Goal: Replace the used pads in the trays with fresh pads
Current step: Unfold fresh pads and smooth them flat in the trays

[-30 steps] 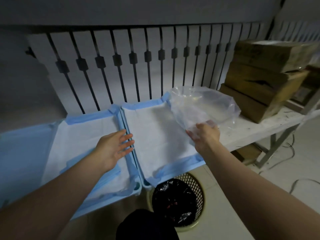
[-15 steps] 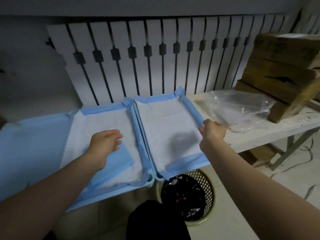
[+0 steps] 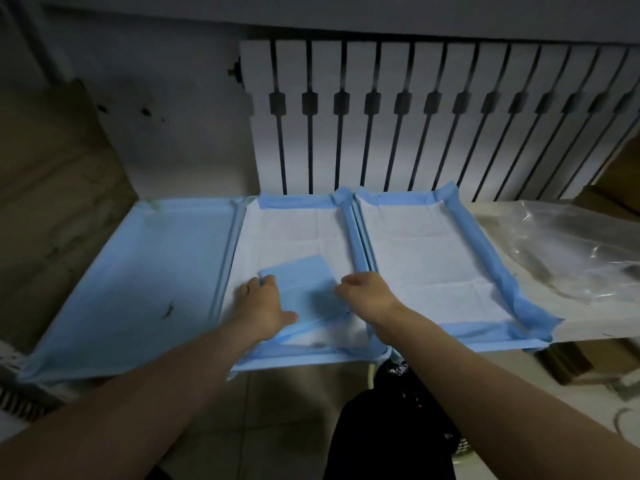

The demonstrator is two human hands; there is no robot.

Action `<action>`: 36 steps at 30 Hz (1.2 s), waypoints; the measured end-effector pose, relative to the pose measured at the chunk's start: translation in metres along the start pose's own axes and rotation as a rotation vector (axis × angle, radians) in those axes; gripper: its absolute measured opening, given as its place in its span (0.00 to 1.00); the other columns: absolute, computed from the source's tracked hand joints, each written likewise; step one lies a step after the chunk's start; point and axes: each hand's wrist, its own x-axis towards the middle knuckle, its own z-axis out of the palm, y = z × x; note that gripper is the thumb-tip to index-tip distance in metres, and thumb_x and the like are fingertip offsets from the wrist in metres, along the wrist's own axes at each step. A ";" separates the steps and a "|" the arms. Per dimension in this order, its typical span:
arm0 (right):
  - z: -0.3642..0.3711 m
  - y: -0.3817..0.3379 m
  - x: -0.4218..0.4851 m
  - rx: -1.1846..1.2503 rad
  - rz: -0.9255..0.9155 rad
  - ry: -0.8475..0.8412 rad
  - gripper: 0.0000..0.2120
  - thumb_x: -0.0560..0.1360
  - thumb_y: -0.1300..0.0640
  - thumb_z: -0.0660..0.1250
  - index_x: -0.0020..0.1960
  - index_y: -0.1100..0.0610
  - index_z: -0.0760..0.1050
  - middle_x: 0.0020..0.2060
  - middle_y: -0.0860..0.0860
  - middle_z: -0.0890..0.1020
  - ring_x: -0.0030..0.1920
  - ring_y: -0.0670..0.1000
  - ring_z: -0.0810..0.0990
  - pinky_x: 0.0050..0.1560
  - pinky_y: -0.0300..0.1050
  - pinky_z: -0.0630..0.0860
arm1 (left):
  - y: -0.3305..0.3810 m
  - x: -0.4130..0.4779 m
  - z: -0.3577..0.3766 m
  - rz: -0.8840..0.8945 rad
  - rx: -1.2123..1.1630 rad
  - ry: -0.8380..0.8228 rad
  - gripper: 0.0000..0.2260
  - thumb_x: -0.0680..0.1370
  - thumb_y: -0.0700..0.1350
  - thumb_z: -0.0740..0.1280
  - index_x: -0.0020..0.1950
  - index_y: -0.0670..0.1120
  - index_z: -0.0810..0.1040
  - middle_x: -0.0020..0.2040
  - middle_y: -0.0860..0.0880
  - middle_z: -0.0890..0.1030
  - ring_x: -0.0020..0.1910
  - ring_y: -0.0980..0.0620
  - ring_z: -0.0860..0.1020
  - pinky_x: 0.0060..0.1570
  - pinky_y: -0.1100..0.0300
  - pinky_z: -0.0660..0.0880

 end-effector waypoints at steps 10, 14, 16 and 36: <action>0.026 -0.006 0.014 -0.153 0.081 0.003 0.14 0.78 0.58 0.65 0.60 0.64 0.68 0.50 0.55 0.73 0.49 0.55 0.74 0.43 0.45 0.71 | -0.006 0.003 0.010 -0.081 -0.576 0.070 0.34 0.70 0.42 0.75 0.72 0.44 0.63 0.64 0.41 0.73 0.60 0.42 0.75 0.61 0.49 0.73; 0.027 -0.011 0.019 0.043 0.096 0.051 0.11 0.73 0.61 0.70 0.54 0.66 0.77 0.50 0.60 0.82 0.51 0.61 0.80 0.53 0.54 0.79 | -0.008 0.003 -0.006 -0.252 -0.993 0.059 0.26 0.73 0.39 0.73 0.68 0.41 0.69 0.56 0.44 0.79 0.51 0.45 0.79 0.51 0.53 0.77; 0.023 -0.016 0.016 0.131 0.094 0.045 0.06 0.73 0.63 0.70 0.49 0.62 0.79 0.50 0.61 0.82 0.52 0.63 0.81 0.57 0.60 0.78 | -0.002 -0.005 -0.023 -0.287 -1.259 -0.009 0.14 0.77 0.38 0.68 0.61 0.37 0.76 0.45 0.44 0.81 0.41 0.48 0.79 0.37 0.60 0.78; -0.031 -0.030 -0.081 0.435 -0.094 -0.302 0.17 0.80 0.46 0.61 0.58 0.57 0.80 0.52 0.56 0.83 0.50 0.57 0.82 0.50 0.52 0.80 | 0.007 -0.096 -0.123 0.376 -1.014 0.096 0.13 0.71 0.43 0.75 0.54 0.45 0.83 0.51 0.51 0.85 0.50 0.56 0.83 0.50 0.63 0.79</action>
